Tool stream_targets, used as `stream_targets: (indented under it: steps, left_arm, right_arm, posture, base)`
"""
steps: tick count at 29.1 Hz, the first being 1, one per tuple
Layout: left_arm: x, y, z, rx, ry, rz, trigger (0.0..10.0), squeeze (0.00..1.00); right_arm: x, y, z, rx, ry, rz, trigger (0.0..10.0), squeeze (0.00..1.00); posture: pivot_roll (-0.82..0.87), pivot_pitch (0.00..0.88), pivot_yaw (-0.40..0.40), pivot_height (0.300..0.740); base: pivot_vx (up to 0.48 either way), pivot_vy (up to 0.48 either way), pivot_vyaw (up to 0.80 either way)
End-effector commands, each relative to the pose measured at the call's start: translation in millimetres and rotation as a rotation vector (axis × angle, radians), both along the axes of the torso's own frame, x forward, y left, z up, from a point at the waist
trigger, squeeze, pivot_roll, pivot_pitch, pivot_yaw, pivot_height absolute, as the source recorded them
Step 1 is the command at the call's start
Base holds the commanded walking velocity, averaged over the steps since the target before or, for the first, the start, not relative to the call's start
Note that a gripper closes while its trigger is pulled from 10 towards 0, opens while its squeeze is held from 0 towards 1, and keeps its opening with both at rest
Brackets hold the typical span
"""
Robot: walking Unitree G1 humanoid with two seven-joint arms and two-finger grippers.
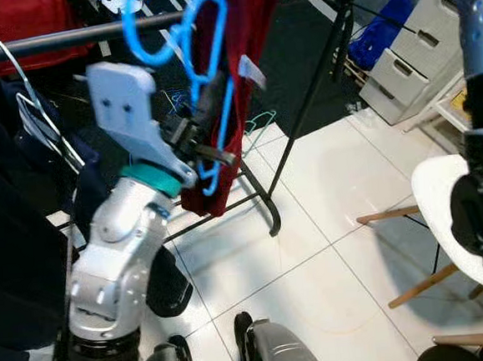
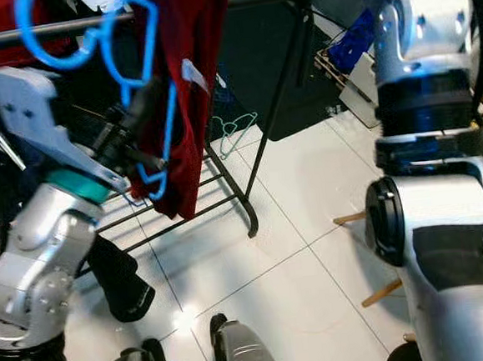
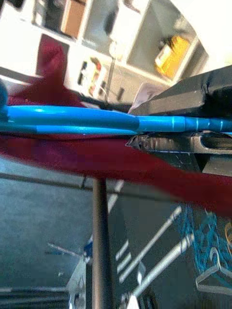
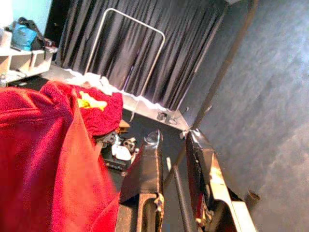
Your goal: Hang hanger
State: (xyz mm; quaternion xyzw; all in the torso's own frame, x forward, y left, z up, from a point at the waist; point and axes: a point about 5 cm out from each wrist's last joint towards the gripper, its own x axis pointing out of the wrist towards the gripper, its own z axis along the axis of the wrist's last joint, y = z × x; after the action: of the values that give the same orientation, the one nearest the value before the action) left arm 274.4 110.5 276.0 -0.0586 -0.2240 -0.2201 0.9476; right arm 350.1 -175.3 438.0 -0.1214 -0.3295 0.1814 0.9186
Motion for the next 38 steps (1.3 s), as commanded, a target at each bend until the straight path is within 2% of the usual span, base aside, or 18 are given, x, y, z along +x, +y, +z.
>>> stream_targets:
  steps: [1, 2, 4, 7, 12, 15, 17, 18, 19, 20, 22, 25, 27, 30, 31, 32, 36, 38]
  left_arm:
    - [-2.5, -3.8, 3, 0.0, -0.022, -0.027, 10.0, 0.0]
    - [-1.6, -3.5, 0, 0.011, -0.018, -0.024, 10.0, 0.0]
    - [-1.6, -3.5, 0, 0.011, -0.018, -0.024, 10.0, 0.0]
    - [-2.4, -9.5, -12, 0.116, -0.019, -0.047, 10.0, 0.0]
    - [-5.0, -12.0, -16, 0.179, -0.028, -0.086, 10.0, 0.0]
    - [-5.0, -12.0, -16, 0.179, -0.028, -0.086, 10.0, 0.0]
    - [-7.1, -10.8, -17, 0.227, -0.043, -0.119, 10.0, 0.0]
    - [-9.1, -5.5, -16, 0.284, -0.069, -0.147, 10.0, 0.0]
    - [-9.1, -5.5, -16, 0.284, -0.069, -0.147, 10.0, 0.0]
    - [-10.8, 5.6, -12, 0.36, -0.1, -0.179, 10.0, 0.0]
    - [-10.8, 5.6, -12, 0.36, -0.1, -0.179, 10.0, 0.0]
    - [-14.4, 21.1, -8, 0.478, -0.139, -0.229, 10.0, 0.0]
    - [-14.4, 21.1, -8, 0.478, -0.139, -0.229, 10.0, 0.0]
    - [-21.6, 26.6, -15, 0.626, -0.157, -0.328, 10.0, 0.0]
    - [-21.6, 26.6, -15, 0.626, -0.157, -0.328, 10.0, 0.0]
    - [-26.3, 25.1, -21, 0.702, -0.157, -0.394, 10.0, 0.0]
    - [-31.8, 20.8, -36, 0.816, -0.158, -0.481, 10.0, 0.0]
    - [-31.8, 20.8, -36, 0.816, -0.158, -0.481, 10.0, 0.0]
  right_arm:
    - [-10.1, -4.2, 9, 0.005, -0.041, 0.022, 10.0, 0.0]
    - [-21.0, -3.7, 11, -0.017, -0.075, 0.089, 10.0, 0.0]
    - [-21.0, -3.7, 11, -0.017, -0.075, 0.089, 10.0, 0.0]
    - [-65.5, -1.8, 20, -0.124, -0.181, 0.316, 10.0, 0.0]
    - [-80.1, -0.1, 20, -0.177, -0.185, 0.409, 10.0, 0.0]
    - [-80.1, -0.1, 20, -0.177, -0.185, 0.409, 10.0, 0.0]
    - [-81.8, -0.1, 13, -0.242, -0.155, 0.427, 10.0, 0.0]
    - [-80.3, -0.3, 0, -0.334, -0.097, 0.435, 10.0, 0.0]
    - [-80.3, -0.3, 0, -0.334, -0.097, 0.435, 10.0, 0.0]
    - [-79.2, -3.0, -20, -0.464, 0.0, 0.454, 10.0, 0.0]
    - [-79.2, -3.0, -20, -0.464, 0.0, 0.454, 10.0, 0.0]
    - [-80.6, -11.3, -49, -0.635, 0.158, 0.493, 10.0, 0.0]
    - [-80.6, -11.3, -49, -0.635, 0.158, 0.493, 10.0, 0.0]
    - [-85.0, -20.2, -72, -0.762, 0.31, 0.55, 10.0, 0.0]
    - [-85.0, -20.2, -72, -0.762, 0.31, 0.55, 10.0, 0.0]
    - [-86.5, -21.2, -83, -0.8, 0.371, 0.582, 10.0, 0.0]
    - [-86.7, -17.6, -97, -0.82, 0.42, 0.625, 10.0, 0.0]
    - [-86.7, -17.6, -97, -0.82, 0.42, 0.625, 10.0, 0.0]
  posture:
    - [-0.16, 0.128, -0.076, 0.74]
    - [-0.17, 0.132, -0.072, 0.74]
    - [-0.17, 0.132, -0.072, 0.74]
    - [-0.18, 0.138, -0.066, 0.74]
    - [-0.18, 0.139, -0.063, 0.74]
    - [-0.18, 0.139, -0.063, 0.74]
    - [-0.17, 0.139, -0.059, 0.74]
    - [-0.17, 0.139, -0.056, 0.74]
    - [-0.17, 0.139, -0.056, 0.74]
    - [-0.17, 0.136, -0.054, 0.74]
    - [-0.17, 0.136, -0.054, 0.74]
    - [-0.17, 0.136, -0.054, 0.74]
    - [-0.17, 0.136, -0.054, 0.74]
    - [-0.17, 0.136, -0.054, 0.74]
    - [-0.17, 0.136, -0.054, 0.74]
    - [-0.16, 0.135, -0.051, 0.74]
    - [-0.16, 0.133, -0.044, 0.74]
    - [-0.16, 0.133, -0.044, 0.74]
  base:
    - [0.0, 0.0, 0.0]
    - [0.0, 0.0, 0.0]
    - [0.0, 0.0, 0.0]
    - [0.0, 0.0, 0.0]
    - [0.0, 0.0, 0.0]
    - [0.0, 0.0, 0.0]
    - [0.0, 0.0, 0.0]
    - [0.0, 0.0, 0.0]
    - [0.0, 0.0, 0.0]
    - [0.0, 0.0, 0.0]
    - [0.0, 0.0, 0.0]
    - [0.0, 0.0, 0.0]
    - [0.0, 0.0, 0.0]
    - [0.0, 0.0, 0.0]
    - [0.0, 0.0, 0.0]
    - [0.0, 0.0, 0.0]
    - [0.0, 0.0, 0.0]
    - [0.0, 0.0, 0.0]
